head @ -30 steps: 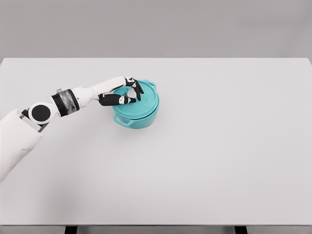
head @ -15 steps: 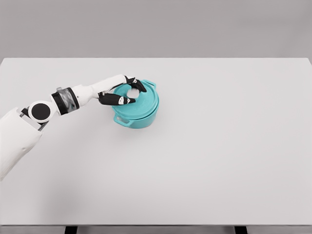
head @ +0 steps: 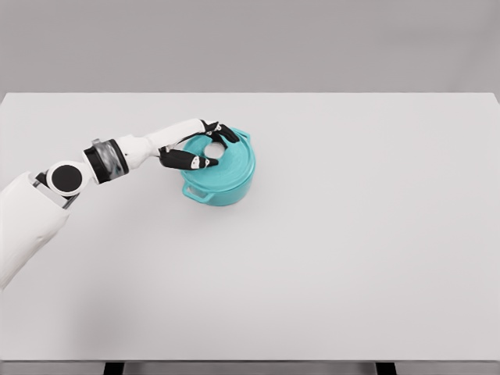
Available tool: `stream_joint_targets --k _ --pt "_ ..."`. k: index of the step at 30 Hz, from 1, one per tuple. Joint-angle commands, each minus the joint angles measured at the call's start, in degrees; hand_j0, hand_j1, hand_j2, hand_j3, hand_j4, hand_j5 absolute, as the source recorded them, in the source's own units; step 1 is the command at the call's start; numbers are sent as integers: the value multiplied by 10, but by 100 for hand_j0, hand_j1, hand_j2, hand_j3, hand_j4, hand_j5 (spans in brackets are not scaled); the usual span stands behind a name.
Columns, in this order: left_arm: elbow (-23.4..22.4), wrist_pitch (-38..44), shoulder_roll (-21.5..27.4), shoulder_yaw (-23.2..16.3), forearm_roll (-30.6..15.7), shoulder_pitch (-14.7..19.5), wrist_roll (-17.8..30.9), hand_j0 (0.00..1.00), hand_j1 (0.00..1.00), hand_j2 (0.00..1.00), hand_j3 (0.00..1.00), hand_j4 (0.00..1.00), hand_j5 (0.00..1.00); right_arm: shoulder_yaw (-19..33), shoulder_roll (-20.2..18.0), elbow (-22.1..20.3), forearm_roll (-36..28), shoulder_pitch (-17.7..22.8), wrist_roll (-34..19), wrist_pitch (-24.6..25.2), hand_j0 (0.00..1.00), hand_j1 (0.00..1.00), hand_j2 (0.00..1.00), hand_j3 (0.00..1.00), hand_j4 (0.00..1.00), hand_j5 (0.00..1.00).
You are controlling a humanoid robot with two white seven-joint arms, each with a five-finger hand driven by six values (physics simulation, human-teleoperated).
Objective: Cover the pot with left arm
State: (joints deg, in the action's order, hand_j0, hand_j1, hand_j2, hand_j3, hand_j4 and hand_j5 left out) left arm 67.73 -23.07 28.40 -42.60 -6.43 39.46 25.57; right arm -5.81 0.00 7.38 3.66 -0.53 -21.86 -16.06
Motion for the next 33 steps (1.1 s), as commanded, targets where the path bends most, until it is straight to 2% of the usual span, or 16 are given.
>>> stream_joint_targets --k 1,5,11,20,24,26,28,29,30,31,32,33 --pt "0 1 -1 1 1 0 -1 74 74 74 74 74 74 0 0 0 0 0 0 0 100 100 100 100 100 100" --pt "0 1 -3 1 3 1 -1 79 79 79 79 79 79 0 0 0 0 0 0 0 100 100 100 100 100 100" --pt "0 1 -2 1 3 0 -2 99 99 99 99 99 99 0 0 0 0 0 0 0 100 100 100 100 100 100" --pt "6 1 -1 9 -5 1 -1 100 100 100 100 100 100 0 0 0 0 0 0 0 100 100 100 100 100 100" --pt "44 1 32 10 -53 1 1 100 100 100 100 100 100 0 0 0 0 0 0 0 100 100 100 100 100 100" --pt "50 0 33 10 -55 4 3 100 100 100 100 100 100 0 0 0 0 0 0 0 100 100 100 100 100 100" --pt "80 -1 80 9 -105 4 3 100 100 100 100 100 100 0 0 0 0 0 0 0 100 100 100 100 100 100" --pt "109 -12 126 8 -134 -3 3 100 100 100 100 100 100 0 0 0 1 0 0 0 100 100 100 100 100 100" --pt "112 -53 165 3 -148 -5 4 100 100 100 100 100 100 0 0 0 0 0 0 0 100 100 100 100 100 100" --pt "109 -103 198 5 -155 -18 4 100 100 100 100 100 100 0 0 0 0 0 0 0 100 100 100 100 100 100" --pt "106 -119 227 9 -154 -31 4 100 100 100 100 100 100 0 0 0 0 0 0 0 100 100 100 100 100 100" --pt "102 -119 229 9 -153 -33 3 100 100 100 100 100 100 0 0 0 0 0 0 0 100 100 100 100 100 100"
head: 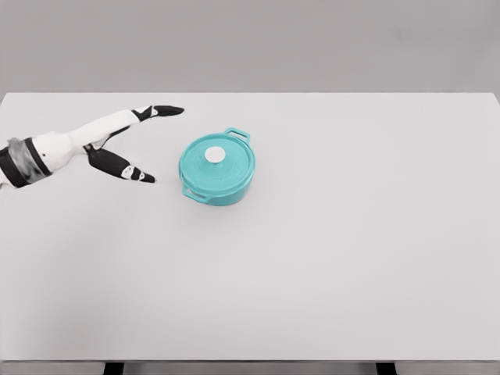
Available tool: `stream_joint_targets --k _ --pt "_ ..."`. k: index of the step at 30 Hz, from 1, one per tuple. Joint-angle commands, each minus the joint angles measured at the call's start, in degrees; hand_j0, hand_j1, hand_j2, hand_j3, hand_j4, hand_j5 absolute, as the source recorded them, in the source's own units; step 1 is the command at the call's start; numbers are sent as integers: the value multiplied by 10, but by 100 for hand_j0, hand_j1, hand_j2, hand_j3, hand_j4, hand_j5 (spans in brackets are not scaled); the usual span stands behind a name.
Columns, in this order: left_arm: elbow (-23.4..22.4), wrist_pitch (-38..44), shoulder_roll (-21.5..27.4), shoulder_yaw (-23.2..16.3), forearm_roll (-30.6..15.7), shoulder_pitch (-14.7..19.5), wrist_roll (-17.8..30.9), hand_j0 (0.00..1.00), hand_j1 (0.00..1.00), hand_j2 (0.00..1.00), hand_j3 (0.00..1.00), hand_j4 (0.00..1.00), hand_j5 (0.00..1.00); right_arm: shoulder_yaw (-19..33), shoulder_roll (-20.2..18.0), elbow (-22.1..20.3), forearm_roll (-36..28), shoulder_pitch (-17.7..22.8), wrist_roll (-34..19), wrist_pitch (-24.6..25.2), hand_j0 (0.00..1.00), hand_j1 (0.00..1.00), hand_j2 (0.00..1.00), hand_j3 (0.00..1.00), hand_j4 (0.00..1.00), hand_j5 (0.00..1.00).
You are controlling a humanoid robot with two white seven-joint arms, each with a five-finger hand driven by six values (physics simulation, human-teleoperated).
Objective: Cover the pot with left arm
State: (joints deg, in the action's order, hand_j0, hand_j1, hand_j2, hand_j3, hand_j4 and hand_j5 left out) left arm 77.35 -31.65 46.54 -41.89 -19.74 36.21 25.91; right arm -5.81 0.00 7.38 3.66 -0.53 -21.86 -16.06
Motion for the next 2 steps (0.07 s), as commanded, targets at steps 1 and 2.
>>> stream_joint_targets --k 1,2 --pt "0 -33 47 0 -21 0 -1 100 100 100 100 100 100 0 0 0 0 0 0 0 100 100 100 100 100 100" --pt "-2 -33 47 -2 -21 0 -1 100 100 100 100 100 100 0 0 0 0 0 0 0 100 100 100 100 100 100"
